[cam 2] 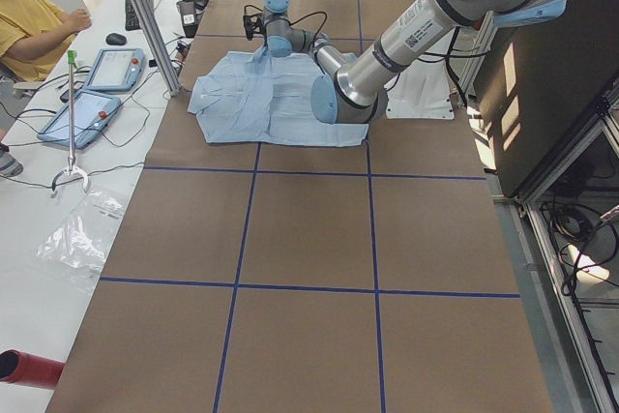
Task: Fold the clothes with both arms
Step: 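Fold the held sleeve across the chest over the first sleeve with left gripper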
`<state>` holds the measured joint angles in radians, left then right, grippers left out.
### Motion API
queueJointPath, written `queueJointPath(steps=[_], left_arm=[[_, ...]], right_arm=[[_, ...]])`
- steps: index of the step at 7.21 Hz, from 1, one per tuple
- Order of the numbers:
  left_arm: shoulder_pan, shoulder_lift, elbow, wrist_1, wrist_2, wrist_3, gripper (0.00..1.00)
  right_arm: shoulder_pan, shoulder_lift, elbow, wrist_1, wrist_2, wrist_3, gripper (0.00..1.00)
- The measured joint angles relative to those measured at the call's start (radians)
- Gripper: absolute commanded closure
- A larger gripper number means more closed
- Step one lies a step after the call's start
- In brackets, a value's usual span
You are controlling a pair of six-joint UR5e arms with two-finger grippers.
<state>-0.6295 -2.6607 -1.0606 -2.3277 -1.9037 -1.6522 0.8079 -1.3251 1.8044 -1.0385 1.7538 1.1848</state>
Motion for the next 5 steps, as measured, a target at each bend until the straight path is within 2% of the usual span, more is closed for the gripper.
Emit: queueJointPath(steps=[1, 2, 5], left_arm=[[0.019, -0.007, 0.007, -0.009, 0.026, 0.001, 0.25], [0.029, -0.009, 0.009, -0.017, 0.038, 0.001, 0.12], [0.032, 0.003, -0.04, -0.025, 0.041, 0.003, 0.12]], right_arm=[[0.003, -0.014, 0.0, 0.0, -0.001, -0.013, 0.01], [0.003, -0.022, -0.001, 0.0, -0.003, -0.018, 0.01], [-0.003, -0.051, 0.01, 0.0, 0.008, -0.001, 0.01]])
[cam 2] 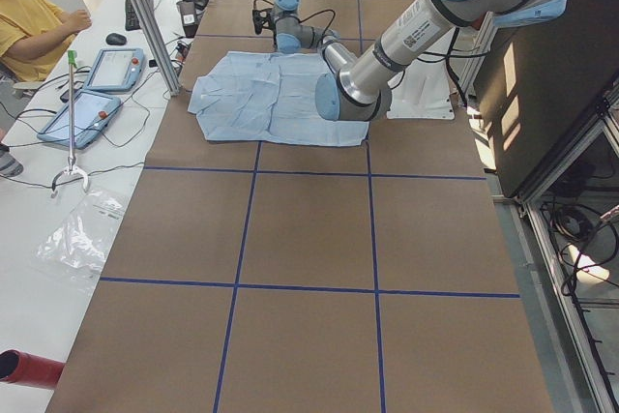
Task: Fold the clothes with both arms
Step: 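Fold the held sleeve across the chest over the first sleeve with left gripper, then release the sleeve with the left gripper while the right gripper moves to the hem corner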
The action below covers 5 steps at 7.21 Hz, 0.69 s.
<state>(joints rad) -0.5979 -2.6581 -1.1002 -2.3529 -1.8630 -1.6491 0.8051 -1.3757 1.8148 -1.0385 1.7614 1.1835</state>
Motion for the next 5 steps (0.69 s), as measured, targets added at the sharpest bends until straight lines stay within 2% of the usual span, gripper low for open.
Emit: queueJointPath(steps=[2, 5], left_arm=[[-0.005, 0.106, -0.156, 0.011, -0.028, 0.004, 0.13], [-0.031, 0.373, -0.436, 0.028, -0.071, 0.057, 0.13]], right_arm=[[-0.05, -0.037, 0.051, 0.0, 0.033, 0.083, 0.01], [-0.252, -0.128, 0.17, -0.004, -0.003, 0.315, 0.02]])
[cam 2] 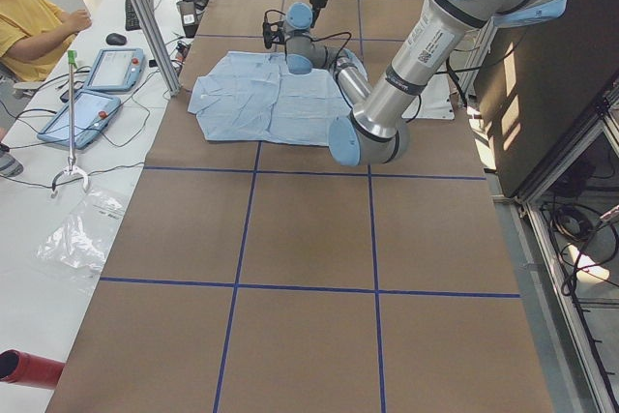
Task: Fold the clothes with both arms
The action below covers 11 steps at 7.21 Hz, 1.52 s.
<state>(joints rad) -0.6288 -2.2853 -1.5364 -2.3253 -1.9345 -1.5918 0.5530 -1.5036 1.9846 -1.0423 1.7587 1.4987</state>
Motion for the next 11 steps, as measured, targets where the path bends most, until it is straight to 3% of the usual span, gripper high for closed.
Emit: queueJointPath(steps=[2, 4, 11], left_arm=[[-0.022, 0.108, -0.076, 0.001, -0.011, 0.067, 0.13], [-0.028, 0.141, -0.088, 0.0, -0.014, 0.079, 0.13], [-0.028, 0.158, -0.082, -0.008, -0.011, 0.082, 0.13]], right_arm=[[-0.168, -0.061, 0.053, -0.001, -0.072, 0.157, 0.04], [-0.294, -0.082, 0.058, -0.007, -0.151, 0.279, 0.08], [-0.348, -0.107, 0.05, -0.011, -0.193, 0.378, 0.15]])
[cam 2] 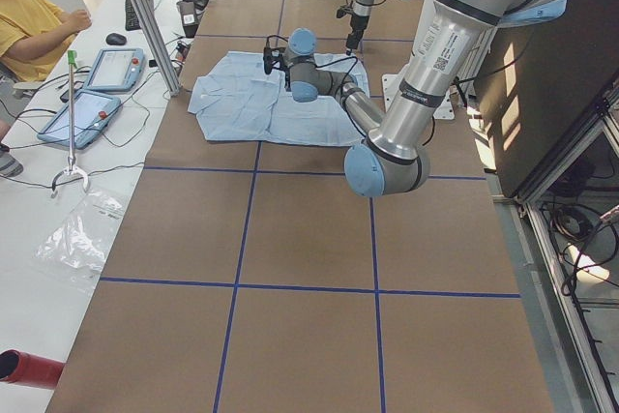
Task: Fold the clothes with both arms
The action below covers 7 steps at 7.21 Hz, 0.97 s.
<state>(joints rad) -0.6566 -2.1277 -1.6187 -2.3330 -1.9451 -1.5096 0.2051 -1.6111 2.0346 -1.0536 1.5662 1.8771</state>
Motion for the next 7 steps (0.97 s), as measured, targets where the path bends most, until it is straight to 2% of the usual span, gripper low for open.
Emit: queueJointPath(steps=[1, 4, 6, 7], left_arm=[[0.0, 0.0, 0.0, 0.0, 0.0, 0.0, 0.13], [0.0, 0.001, 0.0, 0.0, 0.001, 0.0, 0.13], [0.0, 0.002, 0.001, 0.0, 0.002, 0.0, 0.13], [0.0, 0.002, 0.001, 0.0, 0.002, 0.0, 0.13]], right_arm=[[-0.002, -0.001, -0.001, 0.0, 0.0, 0.0, 0.17], [-0.007, 0.003, -0.003, 0.0, -0.001, 0.006, 0.3], [-0.014, 0.006, -0.003, 0.0, -0.004, 0.023, 0.47], [-0.017, 0.007, -0.003, 0.0, -0.005, 0.027, 0.64]])
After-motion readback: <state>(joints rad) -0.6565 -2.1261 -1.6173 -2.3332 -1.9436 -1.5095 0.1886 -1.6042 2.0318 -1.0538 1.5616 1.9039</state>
